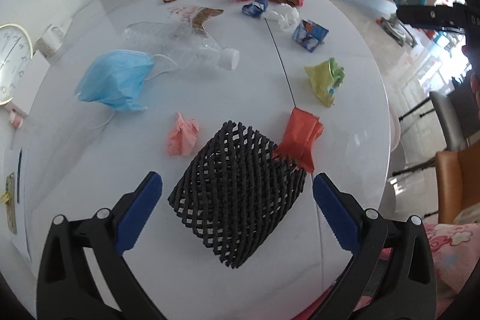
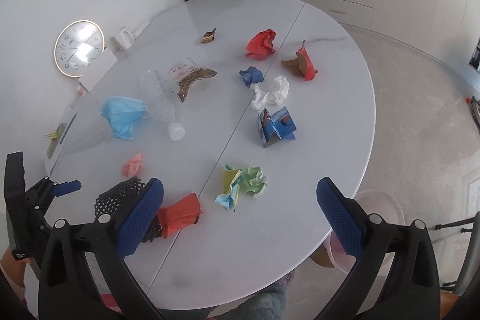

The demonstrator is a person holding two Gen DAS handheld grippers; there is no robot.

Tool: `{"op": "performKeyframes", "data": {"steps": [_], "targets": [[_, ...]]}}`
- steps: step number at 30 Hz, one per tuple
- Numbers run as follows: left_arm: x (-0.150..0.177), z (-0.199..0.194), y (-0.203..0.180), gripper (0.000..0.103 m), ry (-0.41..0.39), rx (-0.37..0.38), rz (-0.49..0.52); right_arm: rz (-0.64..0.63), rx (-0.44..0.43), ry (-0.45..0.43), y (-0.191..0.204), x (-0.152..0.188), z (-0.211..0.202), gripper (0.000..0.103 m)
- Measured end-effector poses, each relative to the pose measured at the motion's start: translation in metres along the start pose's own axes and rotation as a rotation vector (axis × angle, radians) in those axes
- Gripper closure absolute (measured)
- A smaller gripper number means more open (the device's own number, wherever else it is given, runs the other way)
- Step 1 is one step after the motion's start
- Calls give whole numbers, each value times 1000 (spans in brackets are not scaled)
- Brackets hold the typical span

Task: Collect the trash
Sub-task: 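Reach the left gripper to the black foam mesh net and grasp it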

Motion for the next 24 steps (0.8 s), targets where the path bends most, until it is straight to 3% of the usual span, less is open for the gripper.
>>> {"op": "performKeyframes", "data": {"steps": [6, 10, 16, 20, 24], "targets": [[18, 33, -7, 11, 75, 71, 177, -3, 127, 58, 13, 16, 6, 2], [38, 49, -10, 35, 131, 115, 226, 38, 140, 99, 24, 30, 15, 2], [52, 53, 1, 81, 155, 154, 198, 136, 95, 171, 48, 50, 44, 2], [52, 44, 14, 89, 150, 184, 133, 226, 42, 209, 70, 60, 71, 2], [54, 34, 28, 92, 126, 202, 84, 303, 42, 239, 85, 68, 94, 2]]}}
Point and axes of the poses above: each gripper's, at about its wrist camera, not at the fingertips, and z roughly the way its jaws point, y to its left, x to its underside, the point moved 10 cm from there along z, roughly the way its jaws point, and after that the axes turned 14 degrees about -z, right-handed, at the moved point
